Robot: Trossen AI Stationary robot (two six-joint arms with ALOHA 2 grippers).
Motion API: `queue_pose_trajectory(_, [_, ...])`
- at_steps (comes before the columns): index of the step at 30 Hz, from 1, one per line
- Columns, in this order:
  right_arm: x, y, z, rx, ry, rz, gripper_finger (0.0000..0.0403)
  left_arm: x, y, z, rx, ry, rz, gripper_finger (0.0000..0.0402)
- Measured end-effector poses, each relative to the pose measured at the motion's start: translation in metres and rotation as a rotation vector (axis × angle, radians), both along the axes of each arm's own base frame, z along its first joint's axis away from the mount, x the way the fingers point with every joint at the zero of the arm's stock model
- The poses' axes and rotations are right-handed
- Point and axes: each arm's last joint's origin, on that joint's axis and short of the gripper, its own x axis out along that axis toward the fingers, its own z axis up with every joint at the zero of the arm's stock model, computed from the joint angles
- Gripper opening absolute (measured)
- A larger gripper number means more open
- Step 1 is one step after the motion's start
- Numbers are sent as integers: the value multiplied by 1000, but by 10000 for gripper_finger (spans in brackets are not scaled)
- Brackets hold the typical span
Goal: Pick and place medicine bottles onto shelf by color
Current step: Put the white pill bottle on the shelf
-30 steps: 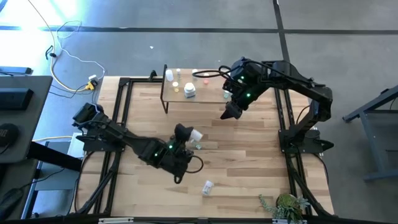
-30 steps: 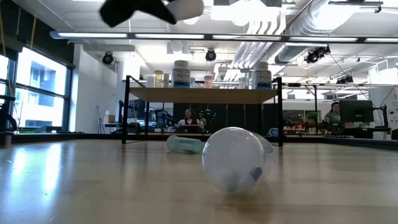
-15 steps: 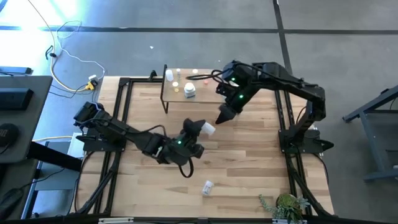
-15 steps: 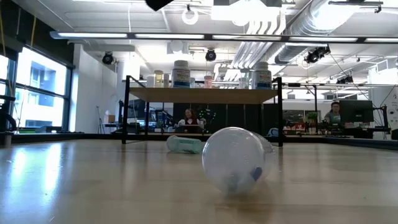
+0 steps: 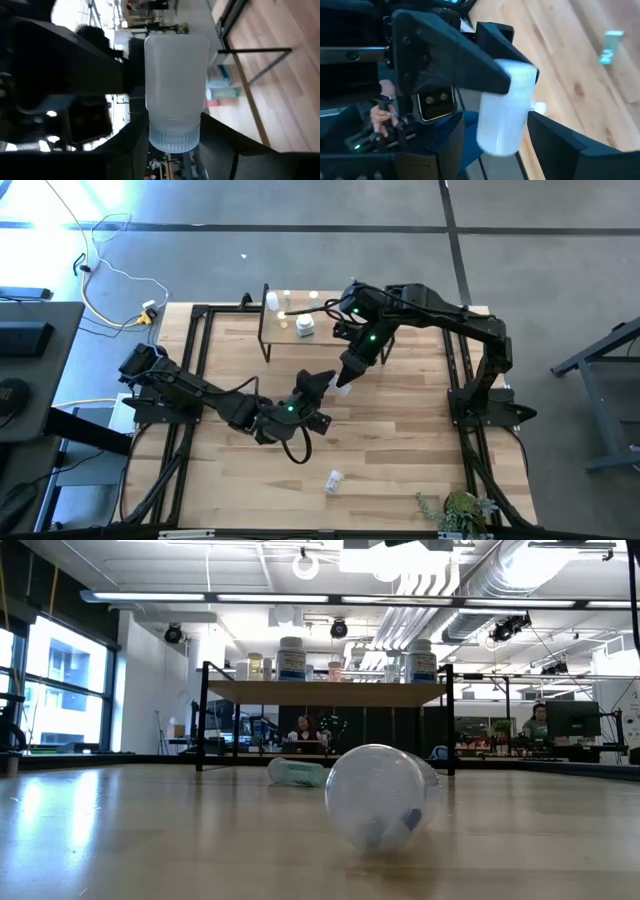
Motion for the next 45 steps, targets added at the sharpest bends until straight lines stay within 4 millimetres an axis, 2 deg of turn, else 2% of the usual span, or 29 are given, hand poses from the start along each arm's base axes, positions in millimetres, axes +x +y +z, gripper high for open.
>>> queue_pose_trajectory(17, [3,1,-2,29,21,-5,207,3,10,5,23,-7,11,133])
queue_pose_trajectory(26, [3,1,-3,40,42,-24,150,3,10,6,23,-5,-1,138])
queue_pose_trajectory(30, [3,1,-3,49,51,-33,140,3,10,6,22,-6,-1,149])
queue_pose_trajectory(35, [3,1,-2,50,48,-40,141,3,10,6,-33,-82,14,164])
queue_pose_trajectory(45, [2,1,-2,24,55,-59,140,0,13,9,-85,-244,188,202])
